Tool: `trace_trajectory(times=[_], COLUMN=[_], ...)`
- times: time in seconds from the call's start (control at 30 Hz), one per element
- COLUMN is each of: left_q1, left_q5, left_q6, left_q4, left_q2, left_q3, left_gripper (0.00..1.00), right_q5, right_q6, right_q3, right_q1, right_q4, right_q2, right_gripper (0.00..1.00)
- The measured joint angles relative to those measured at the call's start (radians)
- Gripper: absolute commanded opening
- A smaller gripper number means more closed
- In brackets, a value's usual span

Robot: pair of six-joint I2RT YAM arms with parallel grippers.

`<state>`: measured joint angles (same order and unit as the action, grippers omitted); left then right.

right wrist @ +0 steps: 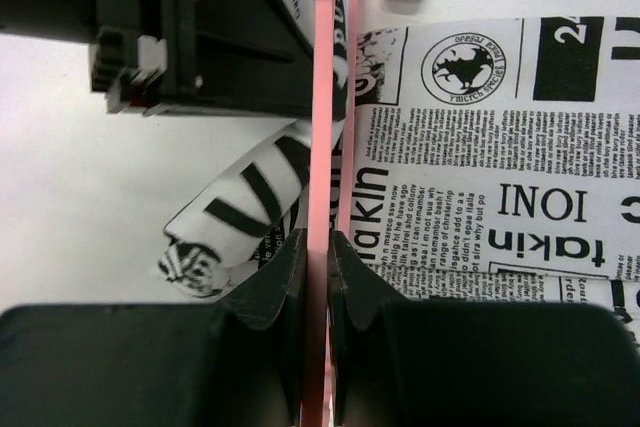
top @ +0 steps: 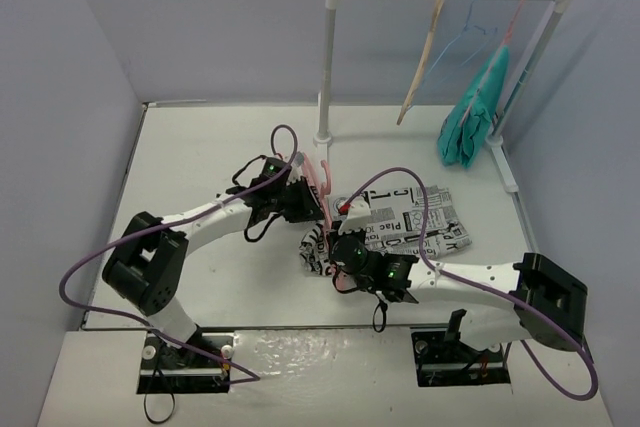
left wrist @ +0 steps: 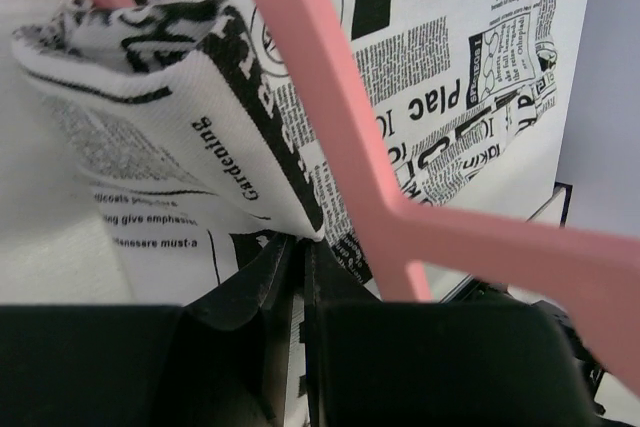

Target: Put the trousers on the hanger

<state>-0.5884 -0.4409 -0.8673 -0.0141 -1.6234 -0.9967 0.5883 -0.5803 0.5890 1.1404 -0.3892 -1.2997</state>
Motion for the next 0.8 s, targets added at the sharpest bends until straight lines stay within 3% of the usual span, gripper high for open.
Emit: trace_trajectory(times=[0.27, 0.63, 0.8], left_q1=[-0.029, -0.059, -0.065], left_q5=[-0.006, 0.002, 0.007], left_q6=[0.001, 0.015, 0.041], left_q4=[0.087, 0.217, 0.23], left_q2=[-0.1, -0.175, -0.164], left_q3=[-0.043, -0.023, -0.012], left_gripper=[0.01, 0.54, 0.59], right_q5=[0.0, 0.036, 0.04], right_q6=[-0.02, -0.06, -0.087], right_q3=[-0.043, -0.089, -0.129], right_q1=[-0.001, -0.02, -0.034], right_q4=[-0.004, -0.006, -0.01], right_q2=[0.049, 0.053, 0.057], right_gripper=[0.0, 0.0, 0.0])
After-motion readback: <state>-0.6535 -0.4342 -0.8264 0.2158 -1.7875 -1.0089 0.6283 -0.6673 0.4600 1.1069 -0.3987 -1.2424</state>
